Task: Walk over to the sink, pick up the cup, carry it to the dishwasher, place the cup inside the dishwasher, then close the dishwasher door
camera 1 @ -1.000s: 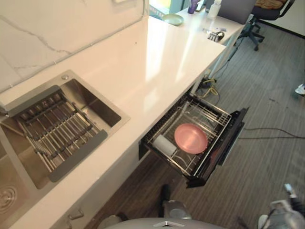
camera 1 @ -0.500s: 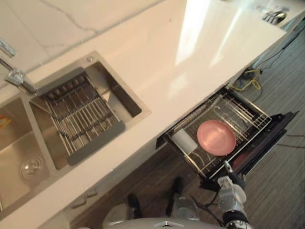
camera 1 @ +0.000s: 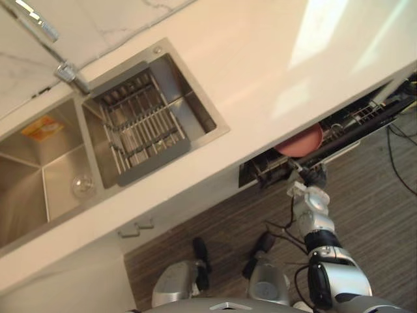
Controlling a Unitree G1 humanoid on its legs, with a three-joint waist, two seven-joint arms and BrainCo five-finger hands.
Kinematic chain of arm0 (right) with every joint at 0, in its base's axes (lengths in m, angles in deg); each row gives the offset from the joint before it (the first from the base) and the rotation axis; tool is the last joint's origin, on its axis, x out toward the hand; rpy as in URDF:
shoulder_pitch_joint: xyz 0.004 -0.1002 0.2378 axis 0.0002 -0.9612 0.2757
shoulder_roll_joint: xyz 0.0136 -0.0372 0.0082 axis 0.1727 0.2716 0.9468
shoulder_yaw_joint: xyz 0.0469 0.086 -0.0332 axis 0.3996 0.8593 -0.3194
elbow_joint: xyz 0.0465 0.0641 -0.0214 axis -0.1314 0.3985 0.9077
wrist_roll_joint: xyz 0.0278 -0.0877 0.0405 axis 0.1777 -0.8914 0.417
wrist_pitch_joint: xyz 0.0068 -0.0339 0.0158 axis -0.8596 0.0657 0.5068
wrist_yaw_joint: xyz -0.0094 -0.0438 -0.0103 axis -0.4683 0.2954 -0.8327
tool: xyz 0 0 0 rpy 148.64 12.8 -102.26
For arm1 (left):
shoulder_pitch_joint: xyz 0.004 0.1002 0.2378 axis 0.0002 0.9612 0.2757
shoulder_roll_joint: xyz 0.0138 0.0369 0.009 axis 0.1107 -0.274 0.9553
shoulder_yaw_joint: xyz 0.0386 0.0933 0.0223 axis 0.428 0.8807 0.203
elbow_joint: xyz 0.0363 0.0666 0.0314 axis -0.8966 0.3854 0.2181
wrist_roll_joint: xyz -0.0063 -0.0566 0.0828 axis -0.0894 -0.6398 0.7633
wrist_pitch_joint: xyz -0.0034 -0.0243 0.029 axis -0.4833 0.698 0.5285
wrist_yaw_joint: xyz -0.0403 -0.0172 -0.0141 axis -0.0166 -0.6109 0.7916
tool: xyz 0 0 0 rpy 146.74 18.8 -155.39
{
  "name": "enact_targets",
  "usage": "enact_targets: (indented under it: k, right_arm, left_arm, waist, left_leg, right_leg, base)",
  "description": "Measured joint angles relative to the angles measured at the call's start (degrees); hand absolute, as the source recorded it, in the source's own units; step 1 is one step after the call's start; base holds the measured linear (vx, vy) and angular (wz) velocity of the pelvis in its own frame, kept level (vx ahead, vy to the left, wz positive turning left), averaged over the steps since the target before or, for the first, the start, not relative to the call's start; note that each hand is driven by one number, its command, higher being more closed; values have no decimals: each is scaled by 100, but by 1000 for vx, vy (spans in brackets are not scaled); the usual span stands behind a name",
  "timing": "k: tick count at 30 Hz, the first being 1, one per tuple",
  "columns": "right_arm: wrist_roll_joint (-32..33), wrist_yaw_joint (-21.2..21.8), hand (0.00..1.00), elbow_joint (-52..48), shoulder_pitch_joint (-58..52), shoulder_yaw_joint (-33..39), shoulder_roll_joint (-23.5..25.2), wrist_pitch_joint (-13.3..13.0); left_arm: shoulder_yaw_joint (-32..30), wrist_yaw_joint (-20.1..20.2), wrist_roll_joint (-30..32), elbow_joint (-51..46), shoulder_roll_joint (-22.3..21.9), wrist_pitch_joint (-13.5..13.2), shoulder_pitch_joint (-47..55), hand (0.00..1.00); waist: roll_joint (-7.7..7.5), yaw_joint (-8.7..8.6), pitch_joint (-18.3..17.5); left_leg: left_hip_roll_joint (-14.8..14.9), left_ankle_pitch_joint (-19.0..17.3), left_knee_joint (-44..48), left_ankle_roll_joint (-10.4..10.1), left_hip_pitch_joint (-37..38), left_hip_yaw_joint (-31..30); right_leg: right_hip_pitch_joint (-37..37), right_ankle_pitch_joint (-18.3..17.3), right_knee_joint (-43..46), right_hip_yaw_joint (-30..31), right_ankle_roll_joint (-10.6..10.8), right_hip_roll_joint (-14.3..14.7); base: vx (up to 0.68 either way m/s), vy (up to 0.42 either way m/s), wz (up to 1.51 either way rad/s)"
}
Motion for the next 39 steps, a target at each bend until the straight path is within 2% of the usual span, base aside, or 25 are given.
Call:
enact_targets:
  k: [1, 2, 3, 6, 8, 11, 16, 22, 24, 25, 26, 27, 28, 29, 30, 33, 35, 39]
  right_arm:
    - [199, 78, 0, -2, 55, -18, 4, -4]
    - [844, 258, 0, -8, 238, -41, 9, -19]
    - [1218, 373, 0, -16, 351, -43, 8, -74]
    - [1855, 451, 0, -70, 426, 48, 59, -253]
    - [1911, 542, 0, -452, 144, 81, 192, -445]
    - [2188, 697, 0, -957, -197, 70, 375, -493]
    - [2719, 1305, 0, -944, -413, 26, 539, -510]
    - [2723, 1455, 0, -906, -483, -291, 716, -495]
    - [2578, 1455, 0, -917, -739, -464, 749, -441]
    - [2272, 1336, 0, -921, -1041, -551, 834, -337]
    - [1652, 1062, 0, -916, -1394, -619, 928, -170]
    - [1375, 933, 0, -904, -1629, -656, 980, -92]
    - [995, 755, 0, -878, -1983, -651, 1076, 13]
    - [642, 605, 0, -738, -2432, -635, 1149, 91]
    - [378, 595, 0, -426, -2819, -574, 1143, 123]
    - [-261, 632, 0, 258, -3436, -357, 1141, 259]
    - [-444, 727, 0, 447, -3595, -350, 1127, 353]
    - [-528, 825, 0, 681, -3674, -334, 1212, 515]
  left_arm:
    - [1, 1, -8, 9, 1, 2, 0, 0]
    - [34, 9, -54, 41, 1, 6, -2, 0]
    - [39, 21, -86, 43, 0, 6, -19, 0]
    - [40, 29, -88, 17, 8, 16, -193, 0]
    - [38, 70, -86, -12, 9, 60, -191, 0]
    - [38, 101, -74, -56, 22, 127, -190, 0]
    - [39, 71, -34, -82, 160, 117, -177, 0]
    - [32, -106, -219, -81, 314, 100, -180, 0]
    - [31, -278, -575, -74, 318, -18, -174, 0]
    - [27, -359, -1132, -74, 313, -71, -168, 0]
    - [-2, -486, -2254, -63, 387, -1, -178, 0]
    - [-26, -586, -2811, -34, 446, 45, -165, 0]
    - [-25, -655, -3628, -5, 509, 179, -124, 0]
    - [-29, -555, -4542, 24, 602, 260, 47, 0]
    - [-82, -408, -5135, 8, 603, 265, 204, 0]
    - [-161, -370, -5441, 11, 615, 231, 391, 0]
    - [-211, -242, -5444, 12, 663, 242, 503, 0]
    - [-244, 118, -5416, 17, 692, 233, 712, 0]
  waist:
    - [-1, 4, 7]
    - [-7, 57, 12]
    - [-9, 92, 13]
    - [-17, 145, 19]
    - [-53, 114, 43]
    - [-79, 93, 57]
    - [-233, 106, 41]
    - [-420, 110, -81]
    - [-513, 144, -160]
    - [-567, 141, -250]
    - [-622, 131, -293]
    - [-646, 125, -319]
    - [-681, 85, -378]
    - [-718, 10, -510]
    - [-753, -48, -602]
    - [-861, -117, -688]
    - [-956, -165, -739]
    - [-1079, -130, -851]
  left_leg:
    - [8, 19, -4, -5, -16, -40]
    - [49, 191, -68, 68, -43, -61]
    - [60, 347, -119, 131, -54, -124]
    - [62, 593, -251, 242, -97, -343]
    - [61, 621, -274, 220, -76, -443]
    - [58, 619, -277, 197, 13, -462]
    - [91, 569, -273, 89, 120, -369]
    - [252, 501, -230, 63, 121, 19]
    - [322, 448, -166, 57, 129, 161]
    - [359, 426, -176, 42, 183, 235]
    - [401, 368, -179, 15, 329, 322]
    - [430, 329, -176, 7, 422, 353]
    - [460, 284, -180, -4, 524, 436]
    - [486, 228, -182, -26, 611, 500]
    - [491, 183, -188, -25, 660, 609]
    - [465, 88, -193, -68, 888, 850]
    - [430, 67, -194, -93, 1027, 1035]
    - [408, -86, -180, -57, 1271, 1378]
  right_leg:
    - [-4, -10, 8, -48, -15, 4]
    - [-73, -55, 127, -85, -61, 16]
    - [-128, -87, 231, -103, -49, 15]
    - [-219, -306, 664, -297, -79, -113]
    - [-206, -396, 827, -372, -65, -171]
    - [-167, -500, 988, -371, -55, -224]
    - [-176, -727, 1229, -306, -24, -288]
    - [-297, -708, 1031, 11, -63, -57]
    - [-296, -612, 858, 151, -126, 81]
    - [-239, -530, 700, 199, -109, 173]
    - [-96, -479, 544, 274, -107, 279]
    - [-9, -462, 463, 312, -97, 334]
    - [100, -439, 350, 347, -88, 397]
    - [202, -398, 202, 390, -58, 469]
    - [281, -350, 85, 446, -46, 510]
    - [437, -165, -143, 615, -44, 555]
    - [559, -74, -293, 732, -6, 568]
    - [727, 20, -484, 947, 33, 608]
  base:
    - [-46, -35, 28]
    - [-26, -28, 14]
    - [-11, -23, 14]
    - [39, -6, 41]
    - [52, -13, 25]
    - [25, -7, 5]
    - [-14, -9, -3]
    - [-23, -27, -22]
    - [69, -43, -38]
    - [91, -42, -40]
    - [109, -42, -41]
    - [128, -31, -38]
    - [129, -18, -34]
    - [154, 0, -34]
    - [129, 18, -30]
    - [126, 56, -36]
    - [47, 86, -36]
    - [-36, 98, -34]
